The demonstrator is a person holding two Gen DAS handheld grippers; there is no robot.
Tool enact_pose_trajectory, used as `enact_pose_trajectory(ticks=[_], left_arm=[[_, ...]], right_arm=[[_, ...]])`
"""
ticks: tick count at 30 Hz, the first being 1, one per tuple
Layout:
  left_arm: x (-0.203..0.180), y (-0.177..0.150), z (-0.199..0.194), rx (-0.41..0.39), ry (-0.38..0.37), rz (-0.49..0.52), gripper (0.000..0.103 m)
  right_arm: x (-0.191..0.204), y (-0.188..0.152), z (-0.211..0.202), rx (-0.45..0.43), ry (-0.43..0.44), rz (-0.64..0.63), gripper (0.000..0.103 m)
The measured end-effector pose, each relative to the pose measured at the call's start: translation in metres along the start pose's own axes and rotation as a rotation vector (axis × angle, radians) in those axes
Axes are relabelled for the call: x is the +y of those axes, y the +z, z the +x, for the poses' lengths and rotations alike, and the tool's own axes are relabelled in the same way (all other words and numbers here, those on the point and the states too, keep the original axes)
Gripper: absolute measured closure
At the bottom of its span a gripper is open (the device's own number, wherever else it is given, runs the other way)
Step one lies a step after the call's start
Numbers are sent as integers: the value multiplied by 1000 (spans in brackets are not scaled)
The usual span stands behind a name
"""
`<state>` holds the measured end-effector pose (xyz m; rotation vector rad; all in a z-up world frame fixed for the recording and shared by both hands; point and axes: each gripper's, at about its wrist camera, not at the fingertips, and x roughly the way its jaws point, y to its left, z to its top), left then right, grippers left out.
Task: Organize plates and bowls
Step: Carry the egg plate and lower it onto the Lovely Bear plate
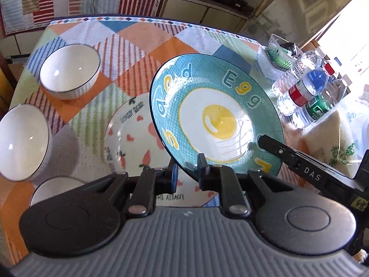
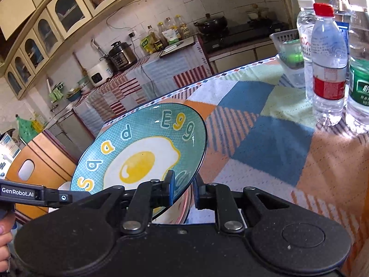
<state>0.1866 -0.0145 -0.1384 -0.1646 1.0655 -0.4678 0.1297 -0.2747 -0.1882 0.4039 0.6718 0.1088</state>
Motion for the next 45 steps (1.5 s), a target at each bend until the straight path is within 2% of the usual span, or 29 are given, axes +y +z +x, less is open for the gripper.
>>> enact_pose_trajectory(ticks=[12, 18, 24, 34, 45], left_arm=[[28, -24, -1, 52, 22, -40, 88], [43, -25, 11, 120, -10, -84, 88], [48, -27, 15, 138, 12, -93, 88], [53, -30, 29, 187, 38, -124, 83], [59, -29, 33, 215, 6, -165, 81]], right_arm=[[15, -27, 13, 77, 32, -36, 83], [18, -38, 22, 130, 5, -43, 82], [23, -42, 26, 144, 2, -54, 82], [44, -44, 32, 180, -104, -184, 80], [68, -41, 40, 203, -242, -267, 75]])
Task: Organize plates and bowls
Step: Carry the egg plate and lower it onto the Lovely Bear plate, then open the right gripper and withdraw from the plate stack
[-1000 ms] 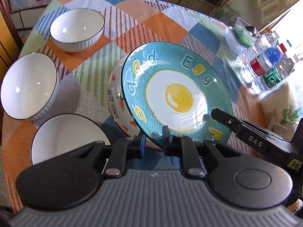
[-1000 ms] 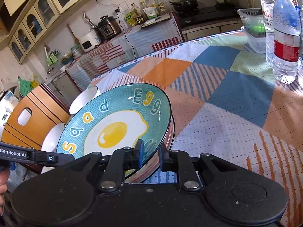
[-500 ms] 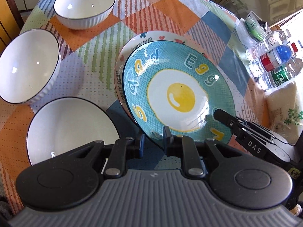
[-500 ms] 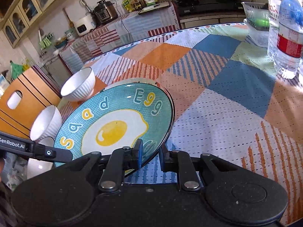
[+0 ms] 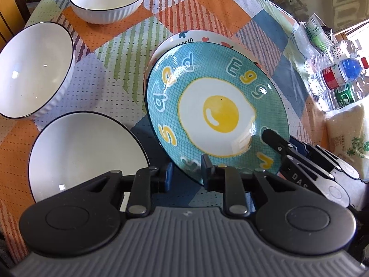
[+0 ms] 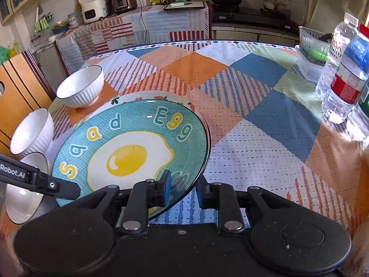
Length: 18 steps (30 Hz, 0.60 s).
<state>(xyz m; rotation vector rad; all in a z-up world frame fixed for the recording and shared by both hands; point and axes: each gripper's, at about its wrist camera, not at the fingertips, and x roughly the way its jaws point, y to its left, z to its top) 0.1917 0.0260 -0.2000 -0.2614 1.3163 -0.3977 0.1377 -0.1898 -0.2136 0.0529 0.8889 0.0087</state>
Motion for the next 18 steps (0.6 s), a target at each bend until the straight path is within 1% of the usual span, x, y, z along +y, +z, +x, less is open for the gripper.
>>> enact_pose_trajectory(ticks=[4, 5, 6, 9, 12, 14, 16, 18], left_arm=[[-5, -3, -6, -8, 3, 14, 78], [-6, -4, -8, -13, 5, 16, 75], [-8, -4, -11, -22, 12, 22, 74], [-14, -7, -22, -52, 54, 64, 73], [-22, -11, -36, -86, 104, 122, 67], [-24, -13, -45, -94, 116, 141, 62], [-24, -16, -56, -91, 129, 165, 62], [-22, -19, -69, -94, 147, 190, 60]], right_arm=[[5, 1, 4, 0, -49, -12, 72], [6, 1, 4, -4, -59, -22, 71], [9, 1, 5, -7, -72, -40, 70], [14, 1, 7, -10, -101, -72, 69], [18, 0, 3, -20, -119, -88, 69], [19, 1, -4, -36, -120, -89, 68], [18, 3, -15, -55, -102, -84, 67], [20, 5, -29, -77, -75, -80, 63]])
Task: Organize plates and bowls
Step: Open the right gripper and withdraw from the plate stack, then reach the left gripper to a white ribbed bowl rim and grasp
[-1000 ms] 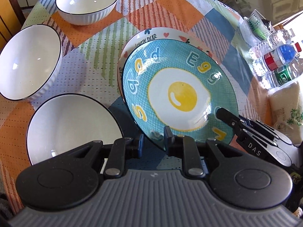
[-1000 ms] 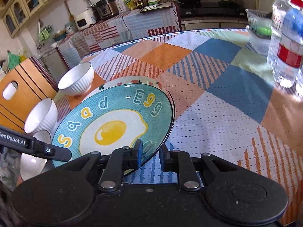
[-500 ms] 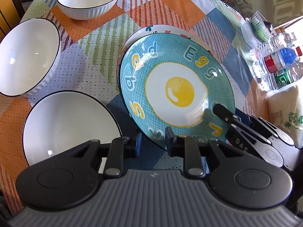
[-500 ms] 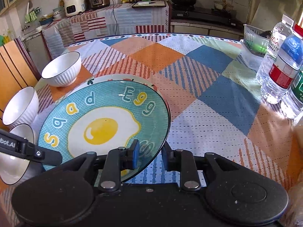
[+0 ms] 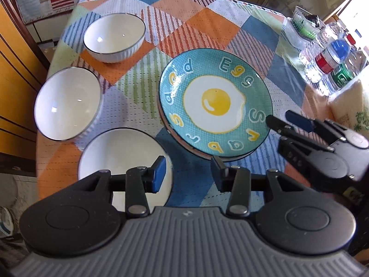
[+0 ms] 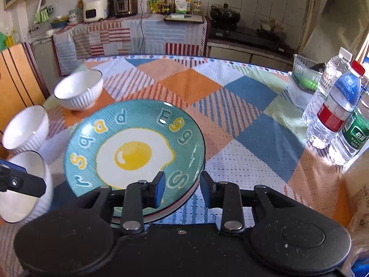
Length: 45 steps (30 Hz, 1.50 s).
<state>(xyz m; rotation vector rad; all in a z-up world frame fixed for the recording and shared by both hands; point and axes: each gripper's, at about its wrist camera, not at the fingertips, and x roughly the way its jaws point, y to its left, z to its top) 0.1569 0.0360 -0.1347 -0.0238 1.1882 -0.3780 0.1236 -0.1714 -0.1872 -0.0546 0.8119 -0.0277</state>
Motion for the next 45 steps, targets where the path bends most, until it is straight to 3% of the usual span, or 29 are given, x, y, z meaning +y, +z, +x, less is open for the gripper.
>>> enact_pose_trajectory(ticks=[8, 16, 24, 31, 33, 45], left_arm=[[12, 0, -56, -40, 99, 121, 48], [29, -5, -79, -27, 129, 168, 43], [47, -15, -67, 33, 155, 176, 36], [61, -19, -45, 80, 178, 170, 30], [64, -20, -40, 94, 182, 180, 27], [72, -15, -9, 161, 178, 175, 25]], right_arm=[[14, 9, -57, -85, 151, -23, 56], [46, 11, -87, -133, 245, -149, 46], [83, 0, -92, -146, 336, -272, 33], [110, -18, -75, -81, 392, -350, 25], [116, -24, -69, -67, 395, -368, 14], [144, -44, -39, -2, 409, -425, 12]])
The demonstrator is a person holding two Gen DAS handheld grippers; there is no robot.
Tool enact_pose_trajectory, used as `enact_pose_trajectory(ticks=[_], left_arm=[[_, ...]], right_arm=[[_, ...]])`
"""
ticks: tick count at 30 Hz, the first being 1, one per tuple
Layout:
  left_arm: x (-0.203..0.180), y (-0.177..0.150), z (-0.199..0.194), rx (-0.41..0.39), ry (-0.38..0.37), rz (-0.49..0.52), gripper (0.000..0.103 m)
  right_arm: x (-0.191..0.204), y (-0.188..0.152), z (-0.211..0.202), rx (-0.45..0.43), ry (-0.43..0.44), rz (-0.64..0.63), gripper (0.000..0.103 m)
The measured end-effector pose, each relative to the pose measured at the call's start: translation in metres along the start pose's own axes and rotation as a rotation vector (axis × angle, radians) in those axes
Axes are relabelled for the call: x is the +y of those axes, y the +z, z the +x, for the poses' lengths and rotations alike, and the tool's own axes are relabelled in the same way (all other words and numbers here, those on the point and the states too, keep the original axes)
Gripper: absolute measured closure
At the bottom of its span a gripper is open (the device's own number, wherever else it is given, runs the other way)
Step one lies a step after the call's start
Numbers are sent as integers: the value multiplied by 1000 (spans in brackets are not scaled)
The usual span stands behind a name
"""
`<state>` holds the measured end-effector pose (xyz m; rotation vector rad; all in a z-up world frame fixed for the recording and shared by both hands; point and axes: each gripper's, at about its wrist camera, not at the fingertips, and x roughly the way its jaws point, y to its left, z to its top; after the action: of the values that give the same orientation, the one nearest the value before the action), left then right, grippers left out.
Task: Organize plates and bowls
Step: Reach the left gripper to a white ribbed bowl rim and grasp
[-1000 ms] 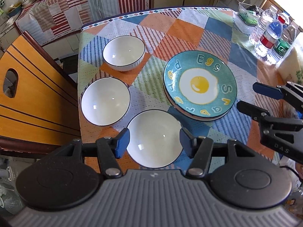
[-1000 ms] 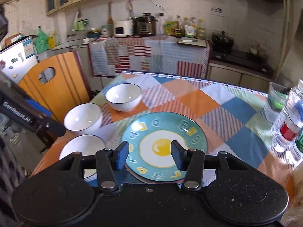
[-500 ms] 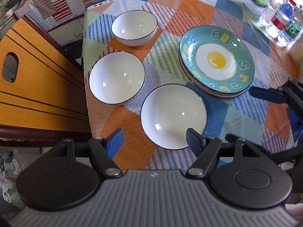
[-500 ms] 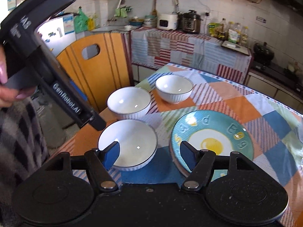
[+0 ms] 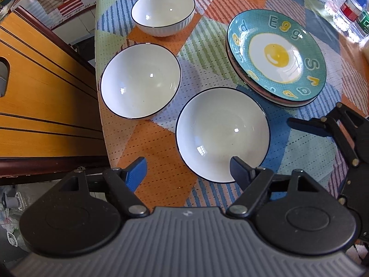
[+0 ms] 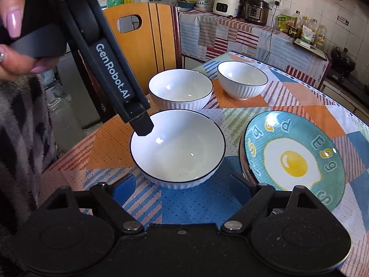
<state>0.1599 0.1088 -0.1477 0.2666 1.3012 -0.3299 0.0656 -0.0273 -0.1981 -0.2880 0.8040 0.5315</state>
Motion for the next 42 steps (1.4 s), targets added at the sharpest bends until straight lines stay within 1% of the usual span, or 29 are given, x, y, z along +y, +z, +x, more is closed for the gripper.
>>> enact_pose_trajectory(ticks=[3, 5, 6, 8, 12, 15, 19, 21, 23, 24, 25, 26, 27, 28, 29, 30, 35, 42], left_arm=[[2, 2, 10, 21, -3, -9, 25], [3, 3, 17, 34, -9, -16, 25], [3, 4, 20, 40, -13, -20, 25], [3, 5, 26, 47, -15, -24, 25], [4, 8, 34, 53, -19, -33, 25], [4, 8, 39, 56, -17, -43, 25], [5, 9, 44, 42, -4, -45, 28], [4, 9, 47, 38, 0, -45, 33], [2, 9, 52, 46, 9, -34, 48], [0, 9, 54, 52, 13, -28, 52], [-2, 9, 57, 58, 14, -22, 63], [-3, 9, 59, 68, 14, -22, 72], [-3, 9, 62, 76, 18, -28, 72], [-3, 9, 62, 74, 28, -32, 75], [-3, 9, 63, 68, 45, -32, 79], [-2, 9, 63, 63, 56, -34, 82], [3, 9, 59, 43, 45, -56, 87], [2, 10, 56, 13, 55, -43, 88]], right_arm=[[-2, 1, 11, -8, 14, 29, 12], [-1, 2, 17, -10, 16, 26, 12], [0, 3, 20, -16, 25, 20, 10], [2, 4, 26, -19, 14, 2, 6], [4, 3, 31, -25, 5, -30, 1], [2, 3, 34, -17, 16, -14, 1], [1, 2, 37, -18, 23, 3, 0], [1, 0, 38, -31, 22, 4, 0], [1, 0, 40, -39, 22, 14, 0], [1, 0, 41, -43, 22, 20, 0], [1, -1, 41, -48, 22, 28, 0], [2, -1, 42, -53, 22, 36, 0], [2, -2, 43, -60, 23, 44, 0], [1, -2, 44, -63, 25, 52, 0], [1, -3, 46, -65, 27, 57, 0], [1, -3, 47, -66, 29, 63, 0], [-2, -2, 55, -59, 37, 102, 0], [-4, -4, 60, -68, 35, 124, 0]])
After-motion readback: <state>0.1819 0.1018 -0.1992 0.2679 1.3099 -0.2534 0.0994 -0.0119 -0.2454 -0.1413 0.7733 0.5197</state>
